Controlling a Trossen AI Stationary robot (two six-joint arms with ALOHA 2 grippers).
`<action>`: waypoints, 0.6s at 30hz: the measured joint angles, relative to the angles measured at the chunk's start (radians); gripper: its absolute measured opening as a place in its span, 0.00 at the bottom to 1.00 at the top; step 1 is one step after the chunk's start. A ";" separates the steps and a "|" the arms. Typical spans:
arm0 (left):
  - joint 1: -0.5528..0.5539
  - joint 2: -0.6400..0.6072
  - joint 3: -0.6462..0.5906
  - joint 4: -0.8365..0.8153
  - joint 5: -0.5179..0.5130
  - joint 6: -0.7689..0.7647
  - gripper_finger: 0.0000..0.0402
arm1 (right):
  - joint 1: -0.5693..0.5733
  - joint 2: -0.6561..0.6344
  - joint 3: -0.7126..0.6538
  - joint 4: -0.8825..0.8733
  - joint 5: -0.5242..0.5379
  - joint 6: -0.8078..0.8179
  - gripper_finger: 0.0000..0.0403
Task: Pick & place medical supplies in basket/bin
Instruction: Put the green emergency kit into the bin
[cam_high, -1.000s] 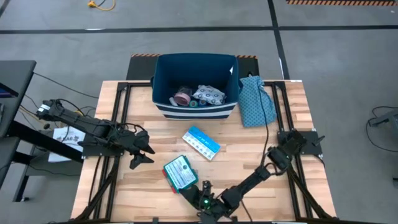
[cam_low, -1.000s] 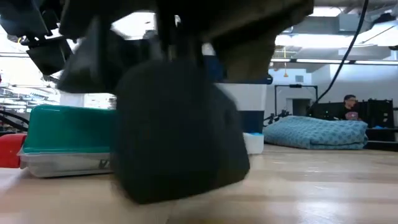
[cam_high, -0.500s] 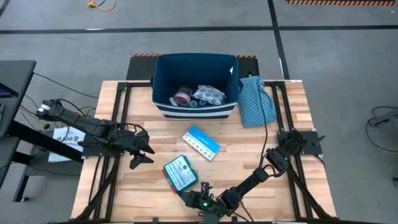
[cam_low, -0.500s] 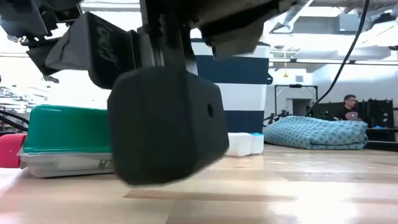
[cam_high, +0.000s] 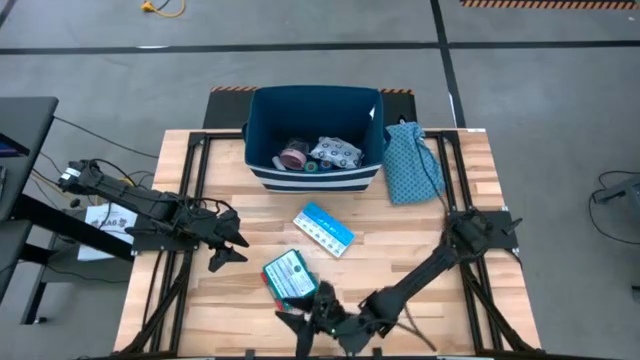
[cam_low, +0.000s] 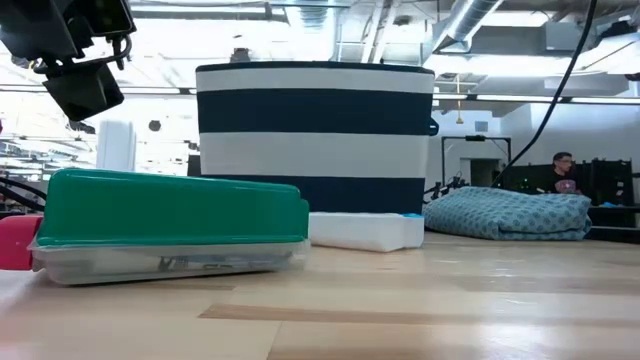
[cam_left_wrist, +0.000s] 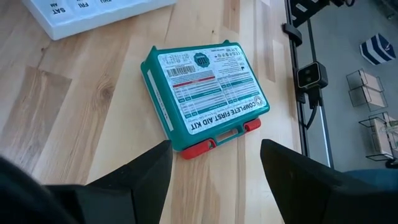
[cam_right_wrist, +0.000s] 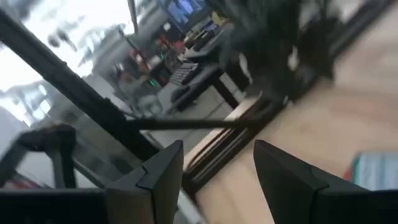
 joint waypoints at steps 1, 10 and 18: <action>0.000 0.000 0.000 0.001 0.000 0.000 0.59 | -0.009 -0.040 0.000 -0.053 -0.012 -0.043 0.47; 0.000 0.000 0.000 0.011 -0.001 -0.015 0.59 | -0.064 -0.351 0.001 -0.278 -0.087 -0.635 0.47; -0.010 0.000 0.000 0.132 0.001 -0.178 0.59 | -0.139 -0.519 0.001 -0.715 -0.039 -0.611 0.47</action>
